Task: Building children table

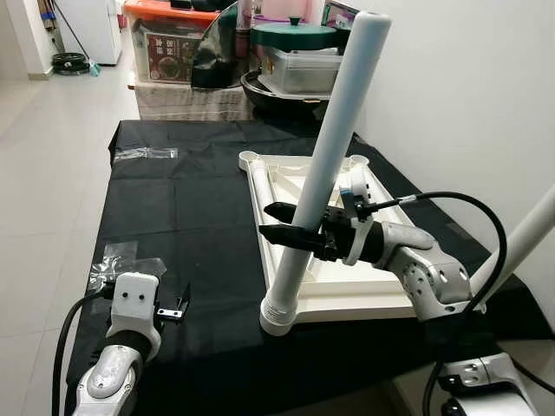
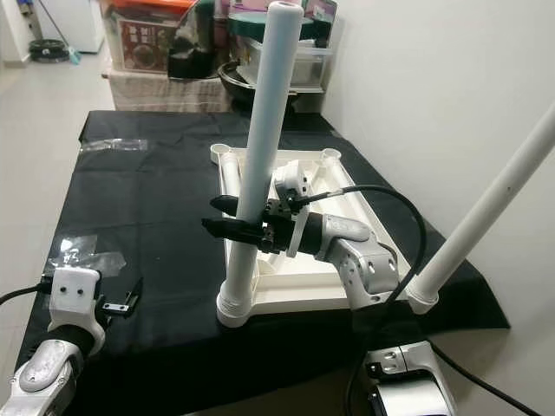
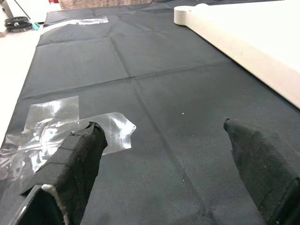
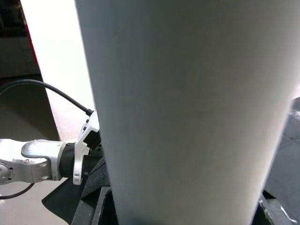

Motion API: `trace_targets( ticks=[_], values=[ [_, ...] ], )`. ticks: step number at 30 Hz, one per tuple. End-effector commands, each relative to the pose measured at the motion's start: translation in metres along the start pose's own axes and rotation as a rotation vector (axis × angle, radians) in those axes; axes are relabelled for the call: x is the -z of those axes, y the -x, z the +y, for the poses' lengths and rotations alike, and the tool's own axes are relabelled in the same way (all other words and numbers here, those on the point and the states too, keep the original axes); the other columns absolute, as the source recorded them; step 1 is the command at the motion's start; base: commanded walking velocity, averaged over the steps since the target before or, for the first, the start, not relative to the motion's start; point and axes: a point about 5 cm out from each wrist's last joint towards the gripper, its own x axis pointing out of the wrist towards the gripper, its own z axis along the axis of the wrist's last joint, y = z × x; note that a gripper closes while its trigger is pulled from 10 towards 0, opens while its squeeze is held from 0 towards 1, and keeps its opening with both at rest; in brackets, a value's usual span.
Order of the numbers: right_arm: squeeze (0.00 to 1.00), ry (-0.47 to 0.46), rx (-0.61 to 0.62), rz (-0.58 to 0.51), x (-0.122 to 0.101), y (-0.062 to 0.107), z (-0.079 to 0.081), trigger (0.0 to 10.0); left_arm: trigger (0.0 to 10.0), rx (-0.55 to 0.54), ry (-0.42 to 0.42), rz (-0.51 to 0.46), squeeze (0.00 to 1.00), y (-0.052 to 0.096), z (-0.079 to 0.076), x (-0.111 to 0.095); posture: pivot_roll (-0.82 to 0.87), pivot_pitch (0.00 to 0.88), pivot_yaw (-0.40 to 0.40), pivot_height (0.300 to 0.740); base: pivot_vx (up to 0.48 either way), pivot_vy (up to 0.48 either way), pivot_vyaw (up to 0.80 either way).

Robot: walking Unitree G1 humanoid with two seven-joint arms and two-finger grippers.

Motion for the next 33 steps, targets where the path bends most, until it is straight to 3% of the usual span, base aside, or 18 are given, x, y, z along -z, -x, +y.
trace_targets(
  ticks=[1, 6, 11, 12, 14, 18, 20, 21, 22, 23, 30, 33],
  values=[
    [0.0, -0.265, -0.041, 0.201, 0.069, -0.005, 0.013, 10.0, 10.0, 0.004, 0.005, 0.015, 0.0, 0.002, -0.001, 0.002, 0.08, 0.0, -0.112, 0.74, 0.0, 0.0, 0.0],
    [0.0, -0.249, 0.054, 0.241, 0.074, -0.009, 0.008, 10.0, 10.0, 0.004, 0.006, 0.015, 0.0, 0.002, -0.001, 0.002, 0.08, 0.0, -0.112, 0.74, 0.0, 0.0, 0.0],
    [0.0, -0.269, 0.58, 0.322, 0.102, -0.01, -0.021, 10.0, 10.0, 0.006, 0.011, 0.017, 0.0, 0.002, -0.003, 0.003, 0.07, 0.0, -0.107, 0.74, 0.0, 0.0, 0.0],
    [0.0, -0.269, 0.58, 0.322, 0.102, -0.01, -0.021, 10.0, 10.0, 0.006, 0.011, 0.017, 0.0, 0.002, -0.003, 0.003, 0.07, 0.0, -0.107, 0.74, 0.0, 0.0, 0.0],
    [0.0, -0.244, 0.703, 0.346, 0.106, -0.006, -0.025, 10.0, 10.0, 0.004, 0.01, 0.016, 0.0, 0.002, -0.002, 0.003, 0.07, 0.0, -0.105, 0.74, 0.0, 0.0, 0.0],
    [0.0, -0.225, 0.767, 0.338, 0.105, -0.003, -0.028, 10.0, 10.0, 0.003, 0.009, 0.016, 0.0, 0.002, -0.001, 0.003, 0.07, 0.0, -0.105, 0.74, 0.0, 0.0, 0.0],
    [0.0, -0.136, 0.947, 0.276, 0.096, 0.004, -0.032, 10.0, 10.0, -0.007, 0.008, 0.015, 0.0, 0.003, 0.001, 0.003, 0.06, 0.0, -0.105, 0.74, 0.0, 0.0, 0.0],
    [0.0, -0.136, 0.947, 0.276, 0.096, 0.004, -0.032, 10.0, 10.0, -0.007, 0.008, 0.015, 0.0, 0.003, 0.001, 0.003, 0.06, 0.0, -0.105, 0.74, 0.0, 0.0, 0.0],
    [0.0, -0.043, 1.099, 0.248, 0.089, 0.013, -0.035, 10.0, 10.0, -0.013, 0.008, 0.013, 0.0, 0.003, 0.002, 0.003, 0.06, 0.0, -0.105, 0.74, 0.0, 0.0, 0.0],
    [0.0, -0.015, 1.183, 0.256, 0.089, 0.02, -0.037, 10.0, 10.0, -0.013, 0.009, 0.012, 0.0, 0.003, 0.001, 0.003, 0.06, 0.0, -0.105, 0.74, 0.0, 0.0, 0.0],
    [0.0, -0.004, 1.338, 0.294, 0.093, 0.026, -0.04, 10.0, 10.0, -0.01, 0.01, 0.011, 0.0, 0.002, 0.0, 0.002, 0.06, 0.0, -0.105, 0.74, 0.0, 0.0, 0.0],
    [0.0, -0.045, 1.521, 0.337, 0.098, 0.039, -0.045, 10.0, 10.0, -0.014, 0.008, 0.011, 0.0, 0.002, 0.001, 0.002, 0.06, 0.0, -0.109, 0.74, 0.0, 0.0, 0.0]
  ],
)
